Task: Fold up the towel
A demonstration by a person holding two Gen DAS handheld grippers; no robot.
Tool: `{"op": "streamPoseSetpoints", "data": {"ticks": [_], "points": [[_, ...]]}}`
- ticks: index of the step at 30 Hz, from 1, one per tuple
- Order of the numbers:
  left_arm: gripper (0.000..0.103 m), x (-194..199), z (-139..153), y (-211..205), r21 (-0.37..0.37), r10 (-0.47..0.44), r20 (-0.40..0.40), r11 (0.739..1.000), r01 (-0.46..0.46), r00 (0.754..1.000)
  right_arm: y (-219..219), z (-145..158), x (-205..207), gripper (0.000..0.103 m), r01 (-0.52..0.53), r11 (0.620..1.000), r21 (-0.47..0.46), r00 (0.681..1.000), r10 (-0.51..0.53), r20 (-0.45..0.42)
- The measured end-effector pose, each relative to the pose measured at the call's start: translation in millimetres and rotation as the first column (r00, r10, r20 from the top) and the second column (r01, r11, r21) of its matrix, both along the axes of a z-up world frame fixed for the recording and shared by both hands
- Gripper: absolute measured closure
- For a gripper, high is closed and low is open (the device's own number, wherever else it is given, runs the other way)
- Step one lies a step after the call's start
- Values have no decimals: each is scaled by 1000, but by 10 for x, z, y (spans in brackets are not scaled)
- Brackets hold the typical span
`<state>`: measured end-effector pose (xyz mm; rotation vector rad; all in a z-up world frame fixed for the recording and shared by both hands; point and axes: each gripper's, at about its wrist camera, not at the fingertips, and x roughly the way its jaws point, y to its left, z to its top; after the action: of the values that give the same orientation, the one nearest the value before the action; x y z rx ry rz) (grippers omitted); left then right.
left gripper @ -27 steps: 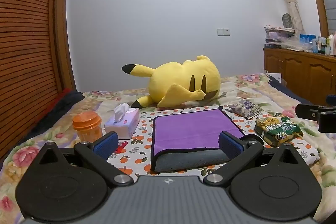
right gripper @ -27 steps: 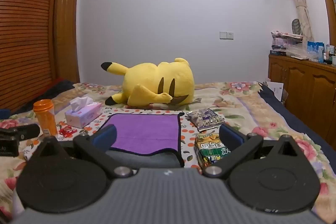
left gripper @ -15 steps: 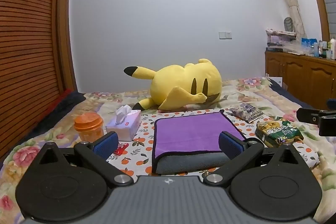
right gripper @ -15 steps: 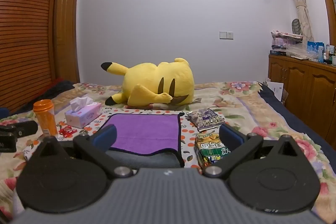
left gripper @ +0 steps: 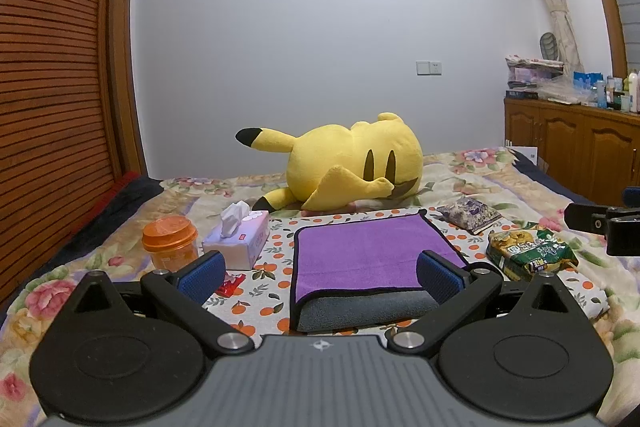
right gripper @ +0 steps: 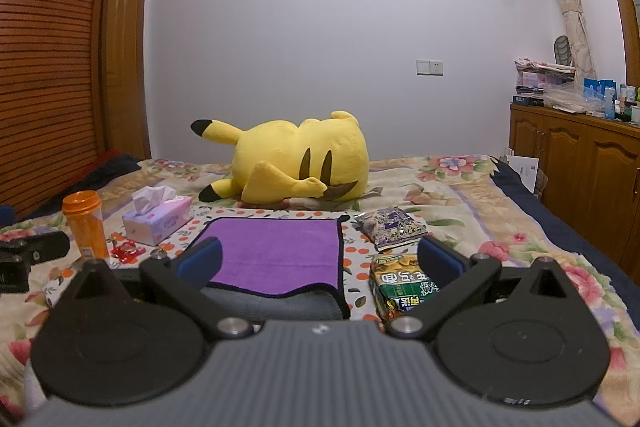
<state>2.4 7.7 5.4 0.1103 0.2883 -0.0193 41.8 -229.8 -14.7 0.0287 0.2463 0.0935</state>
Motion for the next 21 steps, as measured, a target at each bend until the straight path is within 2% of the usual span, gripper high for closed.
{"op": "streamPoseSetpoints", "data": {"ticks": [21], "points": [[0, -13, -5, -4, 5, 0, 2, 1000, 0, 1000, -34, 1, 4, 0, 2, 1000, 2, 1000, -2, -1]]}}
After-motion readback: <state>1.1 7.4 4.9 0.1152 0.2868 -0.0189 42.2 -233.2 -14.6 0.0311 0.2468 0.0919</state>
